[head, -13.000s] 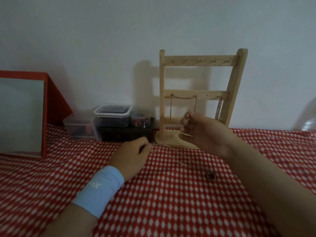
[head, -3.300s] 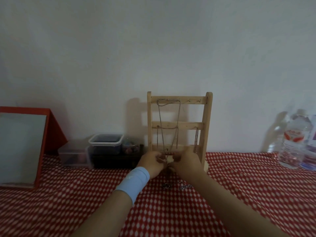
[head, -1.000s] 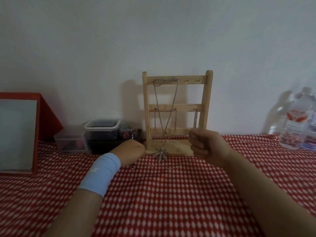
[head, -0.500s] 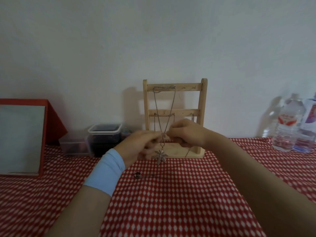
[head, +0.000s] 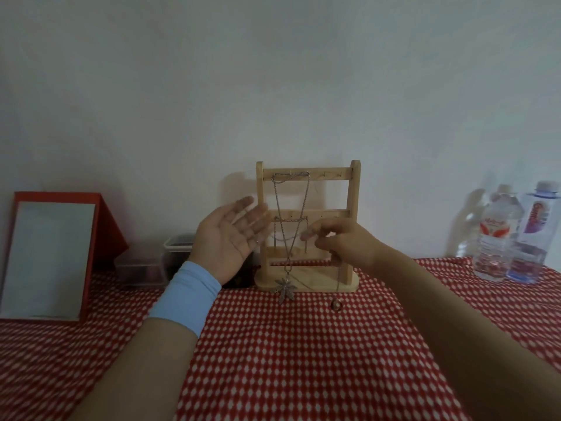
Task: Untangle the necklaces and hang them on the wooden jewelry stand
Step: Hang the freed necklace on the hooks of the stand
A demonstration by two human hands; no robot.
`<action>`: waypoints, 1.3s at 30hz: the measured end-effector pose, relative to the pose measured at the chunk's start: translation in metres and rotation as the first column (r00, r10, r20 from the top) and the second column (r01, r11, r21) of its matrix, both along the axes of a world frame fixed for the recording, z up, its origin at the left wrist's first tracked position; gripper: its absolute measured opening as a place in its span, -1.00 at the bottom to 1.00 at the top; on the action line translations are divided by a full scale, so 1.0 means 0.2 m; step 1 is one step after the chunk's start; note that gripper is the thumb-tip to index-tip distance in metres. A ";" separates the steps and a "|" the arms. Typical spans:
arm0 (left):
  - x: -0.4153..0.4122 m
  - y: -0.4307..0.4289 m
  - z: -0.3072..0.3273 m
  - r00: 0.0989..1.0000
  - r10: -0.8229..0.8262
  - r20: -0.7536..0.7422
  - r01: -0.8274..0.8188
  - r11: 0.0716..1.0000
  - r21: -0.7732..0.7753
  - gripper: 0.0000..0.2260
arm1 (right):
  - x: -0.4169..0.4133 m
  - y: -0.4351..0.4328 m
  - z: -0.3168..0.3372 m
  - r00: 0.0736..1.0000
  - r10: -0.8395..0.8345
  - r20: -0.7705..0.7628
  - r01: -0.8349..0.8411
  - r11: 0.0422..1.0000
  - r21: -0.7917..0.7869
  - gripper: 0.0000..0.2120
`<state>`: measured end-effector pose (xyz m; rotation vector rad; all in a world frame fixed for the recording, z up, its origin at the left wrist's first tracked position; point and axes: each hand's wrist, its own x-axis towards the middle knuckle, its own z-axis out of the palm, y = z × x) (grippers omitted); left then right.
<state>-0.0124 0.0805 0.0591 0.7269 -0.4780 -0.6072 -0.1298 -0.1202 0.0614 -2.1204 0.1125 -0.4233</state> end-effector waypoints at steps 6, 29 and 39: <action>-0.10 -0.14 0.07 0.888 -0.200 0.414 0.006 0.906 0.424 -0.52 | 0.03 0.07 0.10 0.966 -0.132 0.220 0.188 0.949 -0.253 -0.69; -0.15 -0.35 0.11 0.837 -0.269 0.476 -0.056 0.824 0.564 -0.67 | -0.05 -0.03 0.13 0.949 -0.082 0.305 0.144 0.972 -0.188 -0.61; -0.10 -0.34 0.23 0.802 -0.425 0.419 0.149 0.822 0.550 -0.72 | -0.05 -0.13 0.12 0.987 0.098 0.128 -0.148 0.864 0.480 -0.54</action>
